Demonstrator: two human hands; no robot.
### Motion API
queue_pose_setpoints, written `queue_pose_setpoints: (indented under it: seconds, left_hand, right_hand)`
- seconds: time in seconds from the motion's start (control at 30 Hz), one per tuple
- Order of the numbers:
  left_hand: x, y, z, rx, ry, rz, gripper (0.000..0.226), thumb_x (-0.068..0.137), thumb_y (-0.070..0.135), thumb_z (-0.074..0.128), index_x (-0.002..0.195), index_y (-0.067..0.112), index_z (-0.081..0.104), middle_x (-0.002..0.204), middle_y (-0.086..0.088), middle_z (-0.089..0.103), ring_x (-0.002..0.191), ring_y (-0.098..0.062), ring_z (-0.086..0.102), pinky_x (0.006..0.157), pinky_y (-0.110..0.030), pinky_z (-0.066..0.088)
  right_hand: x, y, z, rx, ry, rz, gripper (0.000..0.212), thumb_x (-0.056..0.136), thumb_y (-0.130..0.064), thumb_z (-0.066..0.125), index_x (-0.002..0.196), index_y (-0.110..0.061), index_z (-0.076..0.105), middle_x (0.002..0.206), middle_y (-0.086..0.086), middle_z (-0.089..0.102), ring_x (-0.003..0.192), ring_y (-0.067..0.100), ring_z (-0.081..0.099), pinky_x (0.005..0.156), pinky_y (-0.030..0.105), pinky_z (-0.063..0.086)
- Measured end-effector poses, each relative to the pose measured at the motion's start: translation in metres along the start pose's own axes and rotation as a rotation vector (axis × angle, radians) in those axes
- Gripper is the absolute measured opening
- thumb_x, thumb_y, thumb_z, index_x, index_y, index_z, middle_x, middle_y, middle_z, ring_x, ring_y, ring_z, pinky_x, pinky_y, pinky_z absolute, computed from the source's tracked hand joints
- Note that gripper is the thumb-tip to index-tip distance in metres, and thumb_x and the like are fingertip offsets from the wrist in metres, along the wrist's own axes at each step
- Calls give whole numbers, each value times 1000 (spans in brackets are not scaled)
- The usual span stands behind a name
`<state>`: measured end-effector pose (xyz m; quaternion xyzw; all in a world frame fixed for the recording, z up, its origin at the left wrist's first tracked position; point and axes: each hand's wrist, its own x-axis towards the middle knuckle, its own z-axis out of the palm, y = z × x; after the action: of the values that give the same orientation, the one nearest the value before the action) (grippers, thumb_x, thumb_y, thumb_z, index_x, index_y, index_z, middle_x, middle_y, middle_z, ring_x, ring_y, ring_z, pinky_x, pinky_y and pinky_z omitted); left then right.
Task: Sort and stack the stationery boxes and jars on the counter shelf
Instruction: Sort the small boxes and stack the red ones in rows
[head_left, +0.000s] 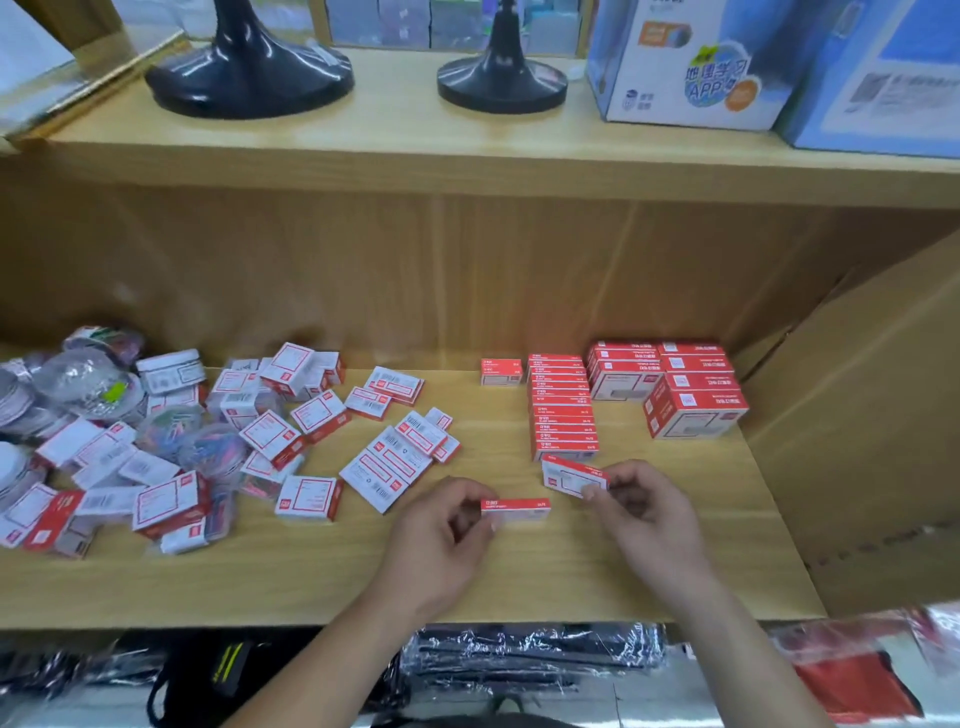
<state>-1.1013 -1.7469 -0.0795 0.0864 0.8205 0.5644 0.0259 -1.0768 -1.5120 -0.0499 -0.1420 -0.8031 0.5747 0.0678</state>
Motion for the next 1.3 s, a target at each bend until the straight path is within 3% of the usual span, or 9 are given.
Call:
queue_pose_setpoints:
  seconds: [0.23, 0.33, 0.47, 0.63, 0.73, 0.87, 1.0, 1.17, 1.3]
  left_hand:
    - [-1, -1, 0, -54, -12, -42, 32, 79, 17, 86, 103, 32, 73, 71, 16, 60, 66, -5, 57, 68, -25, 53]
    - [-2, -2, -1, -93, -19, -69, 34, 85, 9, 81, 112, 28, 71, 72, 20, 62, 69, -5, 59, 73, -22, 52]
    - [-1, -3, -5, -102, -18, -96, 28, 89, 10, 77, 108, 29, 72, 83, 16, 71, 78, -12, 66, 79, -26, 56]
    - [1, -2, -2, -166, -5, -83, 31, 90, 4, 74, 107, 30, 72, 87, 14, 73, 75, -4, 63, 77, -26, 55]
    - [1, -4, -2, -155, -24, -53, 40, 90, 4, 74, 118, 32, 69, 88, 19, 69, 75, -3, 59, 75, -22, 53]
    - [1, -5, -3, -158, -27, -31, 34, 90, 6, 75, 112, 31, 75, 89, 12, 68, 74, -6, 58, 74, -26, 53]
    - [1, -8, -1, -182, 24, 18, 35, 86, 2, 79, 101, 34, 81, 87, -1, 59, 71, -15, 53, 67, -29, 47]
    - [-4, -5, 1, -145, 7, 59, 33, 78, -2, 73, 97, 23, 83, 88, 4, 65, 69, -12, 58, 65, -20, 46]
    - [-3, 1, -3, -80, 20, 5, 40, 76, -5, 68, 109, 16, 77, 98, -7, 63, 67, -1, 56, 63, -12, 42]
  right_hand:
    - [8, -24, -8, -365, -32, -367, 20, 85, -18, 78, 100, -30, 72, 80, -16, 61, 71, 8, 52, 67, 24, 45]
    - [18, -21, -1, -584, -41, -315, 30, 79, -36, 82, 103, -41, 65, 81, -22, 58, 78, 10, 58, 71, 35, 53]
    - [17, -4, 8, -551, -47, -183, 36, 74, -42, 86, 94, -40, 56, 83, -17, 65, 77, 7, 62, 68, 33, 52]
    - [4, 17, 0, -379, -78, -263, 26, 81, -10, 79, 103, -23, 74, 89, -14, 64, 74, 10, 61, 73, 40, 57]
    - [6, 19, -4, -316, -78, -214, 23, 82, -6, 78, 96, -24, 74, 84, -7, 65, 71, 13, 60, 70, 37, 55]
    - [10, 19, -4, -202, -12, -148, 29, 82, -5, 79, 84, -32, 70, 78, -5, 69, 66, 6, 58, 66, 19, 52]
    - [17, 14, -1, -150, 29, -61, 15, 84, -7, 79, 93, -18, 74, 76, -4, 70, 62, -2, 58, 62, 7, 46]
    - [22, 19, 5, -314, 98, -111, 6, 85, -28, 78, 86, -23, 78, 74, -5, 65, 68, 12, 62, 68, 36, 54]
    - [21, 20, 9, -389, 146, -154, 15, 86, -37, 75, 81, -23, 77, 70, -8, 60, 67, 13, 59, 63, 38, 52]
